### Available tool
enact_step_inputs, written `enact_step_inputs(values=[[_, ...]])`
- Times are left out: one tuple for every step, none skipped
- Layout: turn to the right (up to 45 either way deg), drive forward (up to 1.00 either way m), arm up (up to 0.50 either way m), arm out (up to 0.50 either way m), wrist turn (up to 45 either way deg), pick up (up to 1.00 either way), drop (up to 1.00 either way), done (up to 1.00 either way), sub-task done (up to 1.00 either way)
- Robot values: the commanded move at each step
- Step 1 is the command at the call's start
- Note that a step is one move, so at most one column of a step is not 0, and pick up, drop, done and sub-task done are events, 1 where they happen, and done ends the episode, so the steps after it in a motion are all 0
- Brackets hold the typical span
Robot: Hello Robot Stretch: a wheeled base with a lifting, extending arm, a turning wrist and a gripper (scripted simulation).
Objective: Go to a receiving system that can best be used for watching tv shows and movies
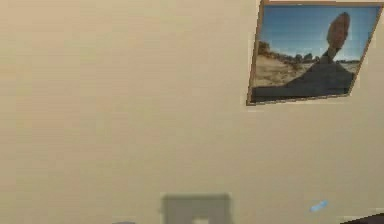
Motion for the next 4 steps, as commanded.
enact_step_inputs(values=[[-45.0, 0.00, 0.00, 0.00, 0.0, 0.00, 0.00, 0.00, 0.00], [-9.0, 0.00, 0.00, 0.00, 0.0, 0.00, 0.00, 0.00, 0.00], [0.0, 0.40, 0.00, 0.00, 0.0, 0.00, 0.00, 0.00, 0.00], [-45.0, 0.00, 0.00, 0.00, 0.0, 0.00, 0.00, 0.00, 0.00]])
